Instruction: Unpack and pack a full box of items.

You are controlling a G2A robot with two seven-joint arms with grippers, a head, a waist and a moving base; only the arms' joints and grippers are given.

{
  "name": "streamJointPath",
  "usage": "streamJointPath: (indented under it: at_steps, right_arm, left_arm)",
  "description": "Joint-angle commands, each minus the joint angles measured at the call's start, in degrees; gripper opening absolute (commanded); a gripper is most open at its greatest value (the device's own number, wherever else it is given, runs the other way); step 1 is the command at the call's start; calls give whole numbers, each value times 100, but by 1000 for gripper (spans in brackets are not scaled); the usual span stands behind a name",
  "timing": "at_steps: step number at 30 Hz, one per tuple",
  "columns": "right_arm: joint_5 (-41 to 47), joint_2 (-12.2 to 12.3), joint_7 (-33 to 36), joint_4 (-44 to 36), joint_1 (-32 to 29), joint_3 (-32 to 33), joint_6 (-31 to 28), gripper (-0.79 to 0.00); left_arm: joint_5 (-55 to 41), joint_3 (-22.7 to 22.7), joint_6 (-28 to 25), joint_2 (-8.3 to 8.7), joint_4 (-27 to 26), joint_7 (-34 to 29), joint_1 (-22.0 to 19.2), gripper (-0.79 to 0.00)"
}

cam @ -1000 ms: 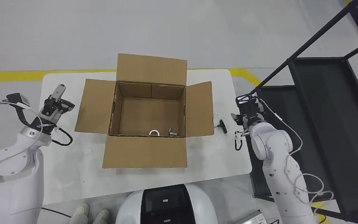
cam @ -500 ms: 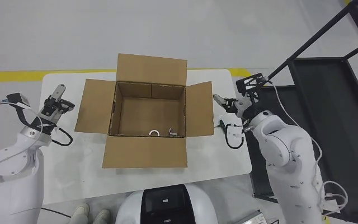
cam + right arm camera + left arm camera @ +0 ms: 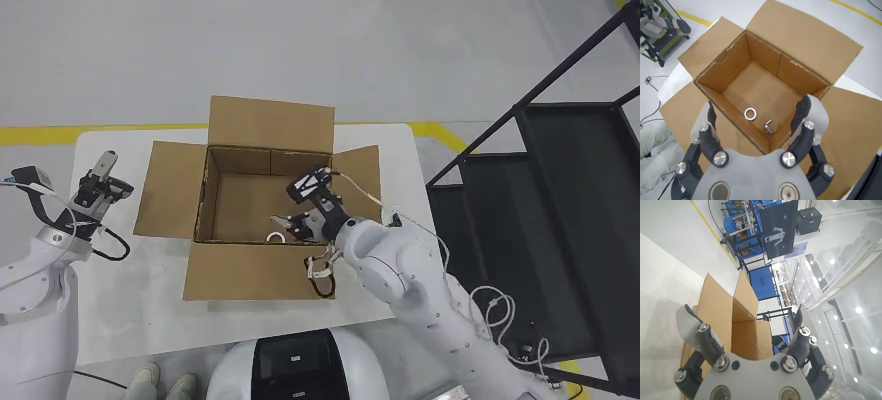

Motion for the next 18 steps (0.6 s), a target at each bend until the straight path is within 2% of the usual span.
streamJointPath:
  at_steps: [1, 4, 18]
  right_arm:
    - [-91, -46, -142, 209, 90, -189, 196, 0]
    - [-147, -111, -279, 534, 255, -400, 318, 0]
    - [-147, -111, -279, 534, 255, -400, 318, 0]
  left_arm:
    - [0, 0, 0, 0, 0, 0, 0, 0]
    - [0, 0, 0, 0, 0, 0, 0, 0]
    - [0, 0, 0, 0, 0, 0, 0, 0]
